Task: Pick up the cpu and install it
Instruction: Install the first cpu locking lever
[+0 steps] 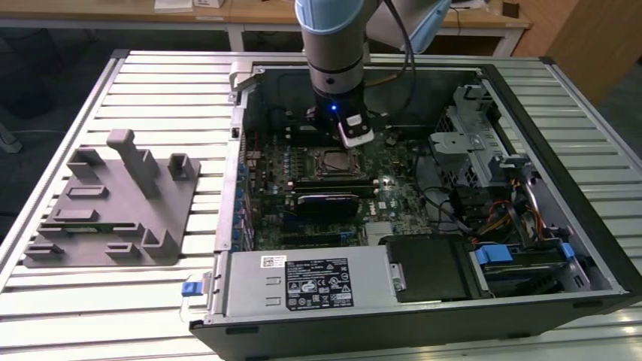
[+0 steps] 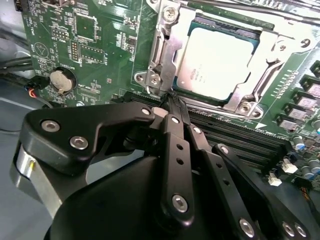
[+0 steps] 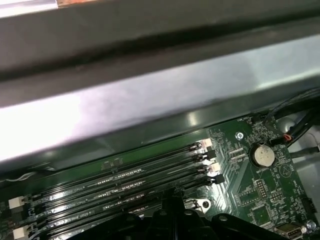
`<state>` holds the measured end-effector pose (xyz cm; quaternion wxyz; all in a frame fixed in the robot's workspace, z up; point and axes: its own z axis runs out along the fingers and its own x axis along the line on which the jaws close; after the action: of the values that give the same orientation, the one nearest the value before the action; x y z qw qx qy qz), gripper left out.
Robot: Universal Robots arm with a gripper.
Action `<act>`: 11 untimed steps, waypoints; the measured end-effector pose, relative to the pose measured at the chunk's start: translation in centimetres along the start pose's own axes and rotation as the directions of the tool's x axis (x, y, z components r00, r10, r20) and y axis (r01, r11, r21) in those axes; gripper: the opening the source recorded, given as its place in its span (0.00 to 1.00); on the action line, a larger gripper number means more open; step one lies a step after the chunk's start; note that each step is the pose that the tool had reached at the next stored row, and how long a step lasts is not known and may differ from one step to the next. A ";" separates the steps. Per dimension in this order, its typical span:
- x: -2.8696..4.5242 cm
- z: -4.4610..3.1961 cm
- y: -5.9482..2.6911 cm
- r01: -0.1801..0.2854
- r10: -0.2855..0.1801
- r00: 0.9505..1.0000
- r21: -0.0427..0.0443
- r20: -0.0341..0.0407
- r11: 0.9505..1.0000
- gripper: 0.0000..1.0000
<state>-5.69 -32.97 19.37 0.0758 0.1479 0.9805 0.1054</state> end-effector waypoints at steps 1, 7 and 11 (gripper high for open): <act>-0.05 -0.02 0.02 0.000 0.000 1.000 0.000 0.000 1.000 0.11; -0.23 -0.44 0.16 0.000 0.000 1.000 0.000 -0.001 1.000 0.11; -0.34 -1.20 0.35 0.000 0.000 1.000 0.000 -0.001 1.000 0.11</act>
<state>-5.48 -32.97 20.65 0.0754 0.1477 0.9805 0.1053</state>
